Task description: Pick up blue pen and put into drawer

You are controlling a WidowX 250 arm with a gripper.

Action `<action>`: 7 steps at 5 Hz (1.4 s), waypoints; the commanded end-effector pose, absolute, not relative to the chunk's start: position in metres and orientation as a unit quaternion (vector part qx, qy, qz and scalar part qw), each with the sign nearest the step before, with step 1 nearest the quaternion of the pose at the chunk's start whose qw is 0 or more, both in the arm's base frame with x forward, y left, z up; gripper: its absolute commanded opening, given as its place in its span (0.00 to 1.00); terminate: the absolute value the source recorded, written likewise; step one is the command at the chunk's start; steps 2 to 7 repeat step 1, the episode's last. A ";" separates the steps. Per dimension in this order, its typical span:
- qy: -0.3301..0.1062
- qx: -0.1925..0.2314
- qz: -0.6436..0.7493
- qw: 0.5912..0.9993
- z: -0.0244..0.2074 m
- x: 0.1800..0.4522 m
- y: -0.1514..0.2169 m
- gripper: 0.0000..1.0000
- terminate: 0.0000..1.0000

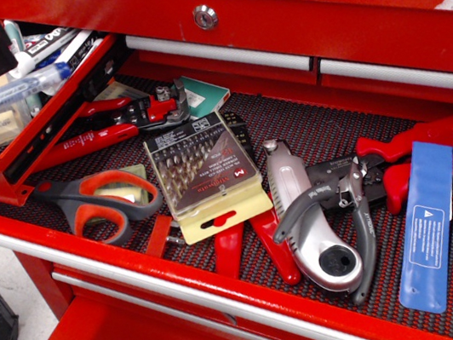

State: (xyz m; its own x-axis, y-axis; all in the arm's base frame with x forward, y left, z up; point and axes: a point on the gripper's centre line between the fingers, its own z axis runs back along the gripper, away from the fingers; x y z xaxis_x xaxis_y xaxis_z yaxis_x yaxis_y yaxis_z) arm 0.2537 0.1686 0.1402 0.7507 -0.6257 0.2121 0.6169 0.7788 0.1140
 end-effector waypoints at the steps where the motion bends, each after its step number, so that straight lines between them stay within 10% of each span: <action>1: -0.133 0.039 -0.341 0.930 0.155 0.261 0.160 1.00 1.00; 7: -0.133 0.039 -0.341 0.930 0.155 0.261 0.160 1.00 1.00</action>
